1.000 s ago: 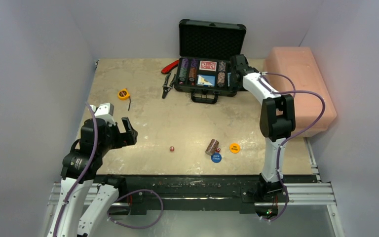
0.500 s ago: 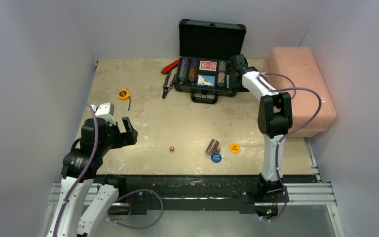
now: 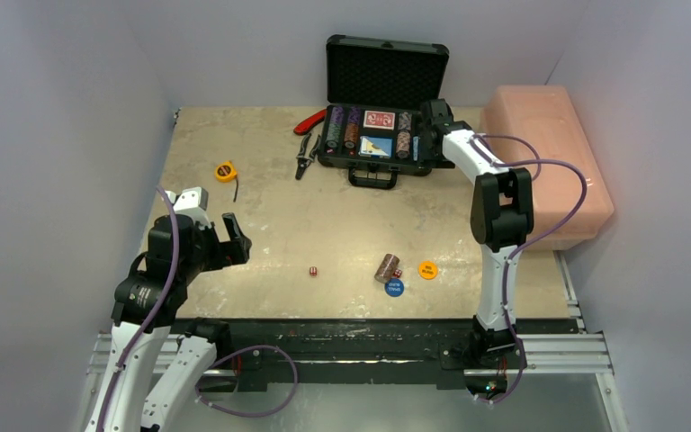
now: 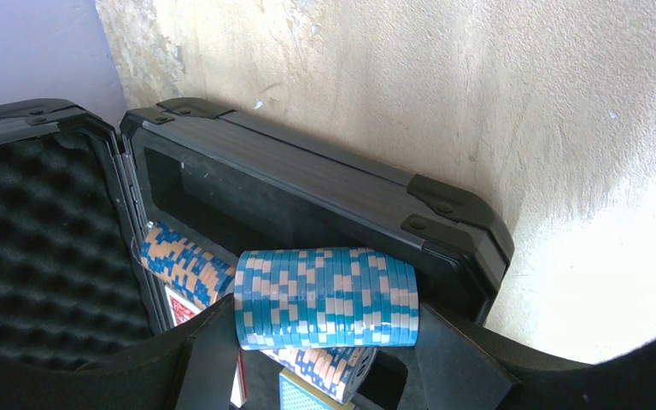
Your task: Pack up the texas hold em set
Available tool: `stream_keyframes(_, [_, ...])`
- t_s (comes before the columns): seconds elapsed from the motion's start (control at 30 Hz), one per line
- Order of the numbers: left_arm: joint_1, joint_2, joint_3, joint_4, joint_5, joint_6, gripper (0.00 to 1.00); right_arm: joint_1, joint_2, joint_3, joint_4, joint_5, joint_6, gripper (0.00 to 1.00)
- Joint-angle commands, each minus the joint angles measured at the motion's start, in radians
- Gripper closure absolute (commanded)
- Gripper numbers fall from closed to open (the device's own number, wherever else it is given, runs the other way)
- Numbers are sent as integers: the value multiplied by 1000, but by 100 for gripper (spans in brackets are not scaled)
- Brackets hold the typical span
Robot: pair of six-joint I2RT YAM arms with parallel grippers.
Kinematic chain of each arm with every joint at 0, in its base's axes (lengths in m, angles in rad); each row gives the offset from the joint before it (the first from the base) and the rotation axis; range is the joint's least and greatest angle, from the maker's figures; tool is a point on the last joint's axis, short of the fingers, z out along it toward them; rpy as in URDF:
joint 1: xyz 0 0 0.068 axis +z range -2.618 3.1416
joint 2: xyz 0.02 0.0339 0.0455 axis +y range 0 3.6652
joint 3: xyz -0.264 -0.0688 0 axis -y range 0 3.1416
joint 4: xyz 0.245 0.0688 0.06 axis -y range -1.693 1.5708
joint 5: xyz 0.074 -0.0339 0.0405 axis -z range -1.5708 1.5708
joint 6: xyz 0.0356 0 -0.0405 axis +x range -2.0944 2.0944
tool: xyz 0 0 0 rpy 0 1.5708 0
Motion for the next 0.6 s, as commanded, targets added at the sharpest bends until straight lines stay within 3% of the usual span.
stream_keyframes(0.0, [6,4,-8,33,-11,-13,3,-4,-37,-36,-20,-26,29,37])
stream_keyframes(0.33, [5,5,-8,33,-14,-14,3,-8,-72,-66,-13,-8,11,14])
stream_keyframes(0.57, [7,5,-7,32,-14,-14,3,-11,-91,-79,-9,-15,2,10])
